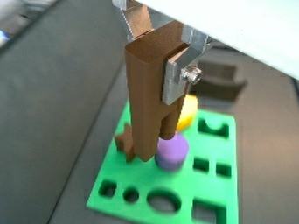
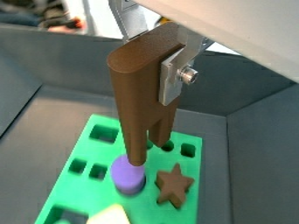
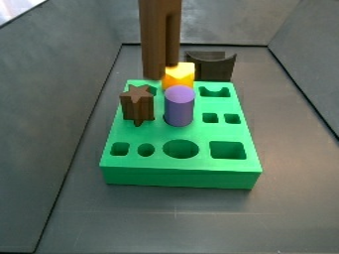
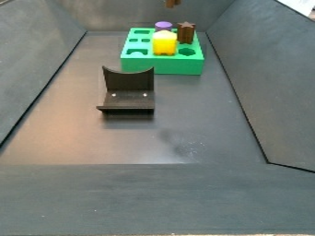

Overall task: Pick up the square-circle object. Move up. Rotate the square-circle object. Place the square-circle object on the fixture. Regrasp the square-circle object. Move to above the board. Insert the square-circle object.
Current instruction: Insert the square-circle object.

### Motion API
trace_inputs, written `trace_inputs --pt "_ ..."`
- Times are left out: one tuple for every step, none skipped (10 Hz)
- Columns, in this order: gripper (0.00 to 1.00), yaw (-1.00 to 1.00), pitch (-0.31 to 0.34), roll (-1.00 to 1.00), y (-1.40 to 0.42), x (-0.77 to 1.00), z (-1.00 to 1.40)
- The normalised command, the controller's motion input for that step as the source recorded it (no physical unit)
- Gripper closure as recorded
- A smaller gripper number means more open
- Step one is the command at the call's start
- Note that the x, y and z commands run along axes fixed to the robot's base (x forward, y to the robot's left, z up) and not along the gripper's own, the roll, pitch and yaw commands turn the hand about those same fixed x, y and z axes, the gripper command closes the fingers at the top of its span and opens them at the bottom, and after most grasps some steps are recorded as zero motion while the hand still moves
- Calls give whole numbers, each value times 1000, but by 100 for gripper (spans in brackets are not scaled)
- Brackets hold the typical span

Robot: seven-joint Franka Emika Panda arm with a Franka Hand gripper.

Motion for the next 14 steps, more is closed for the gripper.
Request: trace_inputs --pt "100 -694 -271 -63 -463 -43 -340" --pt "100 -809 -164 -54 -360 0 -206" --pt "100 -854 -87 -33 -340 0 -111" --pt "100 -900 -14 -3 -306 6 -14" --pt "100 -929 -7 0 -269 6 -6" --pt "100 -957 0 0 -220 0 0" --pt "100 -1000 0 0 -120 0 0" --pt "100 -1000 0 14 -43 0 0" --pt "100 -1000 0 50 0 0 -31" --pt "100 -1000 16 93 -14 -43 -80" --pt "100 -977 47 139 -43 -94 -183" --pt "100 -909 97 121 -3 -100 -334" --pt "100 -740 194 133 -134 -154 -346" --pt "100 -609 219 140 -231 -254 -349"
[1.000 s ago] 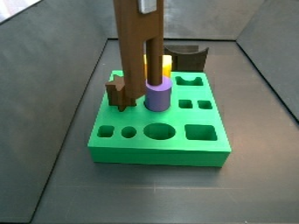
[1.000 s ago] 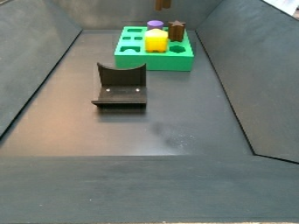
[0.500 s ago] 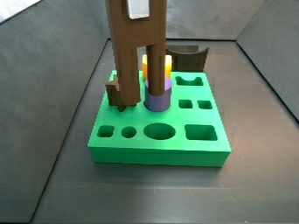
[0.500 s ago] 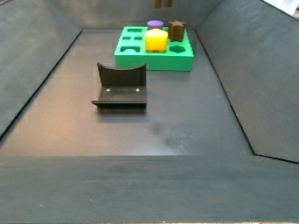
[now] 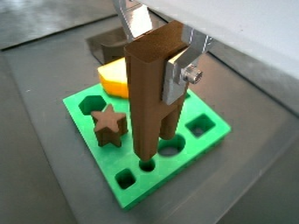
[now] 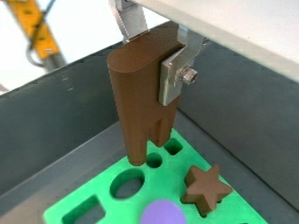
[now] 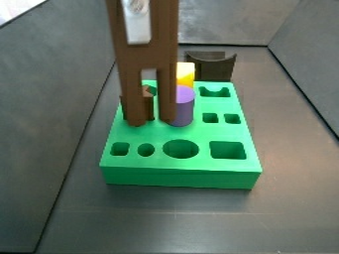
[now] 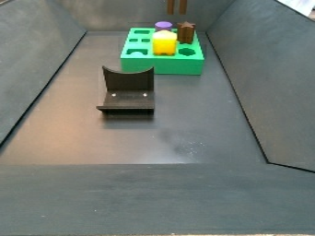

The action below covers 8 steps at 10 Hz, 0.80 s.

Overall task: Pick up the square-circle object. Move up. Rotate the square-circle object. Place the square-circle object on the fixture. Regrasp the square-circle object. Move to above the board. Insert the square-circle object.
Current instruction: Insert the square-circle object.

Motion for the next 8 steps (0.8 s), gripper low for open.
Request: trace_inputs --pt "100 -466 259 140 -226 -371 -306" --pt "100 -234 144 143 -43 -389 -380" --pt "100 -63 59 81 11 -154 -331" --pt "100 -23 19 53 40 -69 -289" --pt "100 0 0 17 0 -43 -217" --pt "100 0 0 4 0 -14 -80" --pt "100 0 0 0 0 0 -20" --pt "100 0 0 107 0 100 -237"
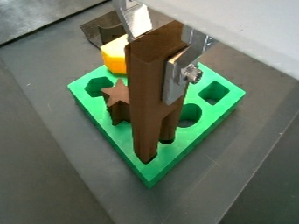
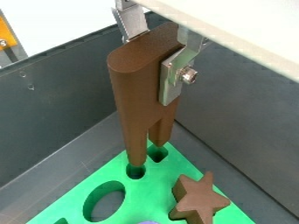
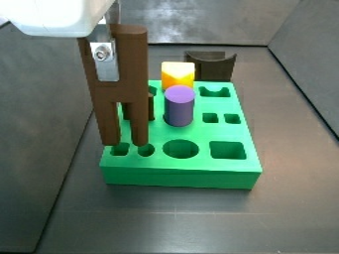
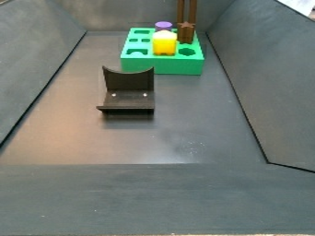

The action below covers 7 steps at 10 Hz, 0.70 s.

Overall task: Pick up the square-circle object. Move up. Rotate the square-circle object. Place the square-circle object on the fixture. Regrasp the square-circle object. Move to above the board. Insert the square-circle object.
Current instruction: Insert the square-circle object.

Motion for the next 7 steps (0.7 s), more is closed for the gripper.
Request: trace_inputs --pt "100 0 -14 87 0 123 -257" --pt "100 0 -27 64 0 126 -234" --pt "100 0 -20 71 0 103 -217" --pt "100 0 -20 71 0 131 -206" --pt "100 0 -19 73 0 80 -220" --pt "100 0 -19 49 17 0 -226" --pt "100 -29 -21 43 9 0 -200"
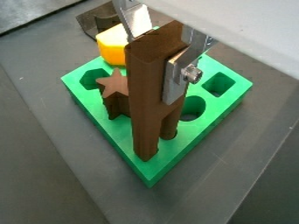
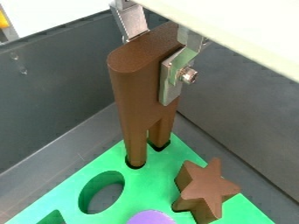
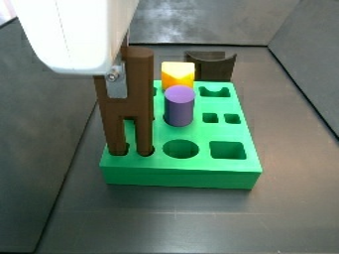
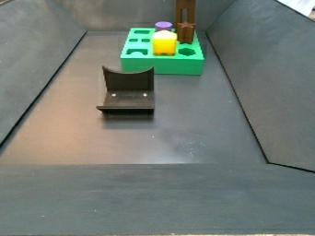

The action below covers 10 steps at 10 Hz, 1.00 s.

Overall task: Pick up the square-circle object. Move up. Rotate the square-circle object. Place the square-circle object on the fixture. Regrasp the square-circle object. Move to above the board. Insert the square-circle object.
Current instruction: Insert the square-circle object.

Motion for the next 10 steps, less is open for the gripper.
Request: trace_inputs --pt "100 -40 -59 37 0 0 -189" --pt "100 -63 -89 34 0 0 -194" --pt "100 -131 -113 44 0 20 -274" --pt "100 -194 -133 76 0 43 -331" --pt "100 -217 -186 181 -69 0 -440" --pt "100 -180 -196 223 -106 0 -491" --pt "100 -103 -173 206 -14 0 -517" --pt "100 -66 -167 186 0 0 -531" --pt "100 -54 -149 153 0 0 -494" --pt "100 -51 -120 87 9 0 -466"
